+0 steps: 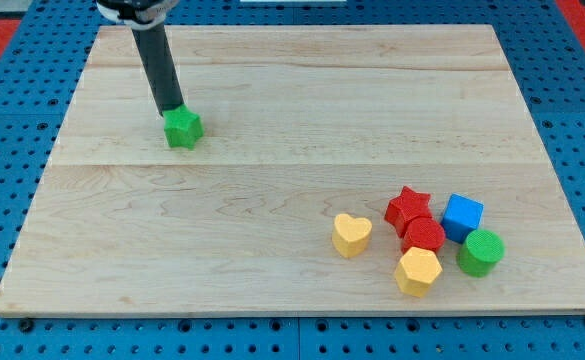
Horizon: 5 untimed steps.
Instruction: Slide green star towards yellow heart
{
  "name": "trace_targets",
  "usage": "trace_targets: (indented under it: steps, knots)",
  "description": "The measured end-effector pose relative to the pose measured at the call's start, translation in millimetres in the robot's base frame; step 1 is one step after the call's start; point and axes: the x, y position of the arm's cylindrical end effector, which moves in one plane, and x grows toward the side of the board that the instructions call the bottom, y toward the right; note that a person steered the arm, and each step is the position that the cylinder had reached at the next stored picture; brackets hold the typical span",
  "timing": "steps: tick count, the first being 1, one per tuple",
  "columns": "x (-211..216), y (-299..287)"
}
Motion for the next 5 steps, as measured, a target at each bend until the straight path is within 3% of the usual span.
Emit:
trace_targets:
  steps: [1, 3, 4, 5]
  knots:
    - [51.3, 15.8]
    - [110.2, 81.5]
    - [119.0, 32.0]
    - [132.9, 24.9]
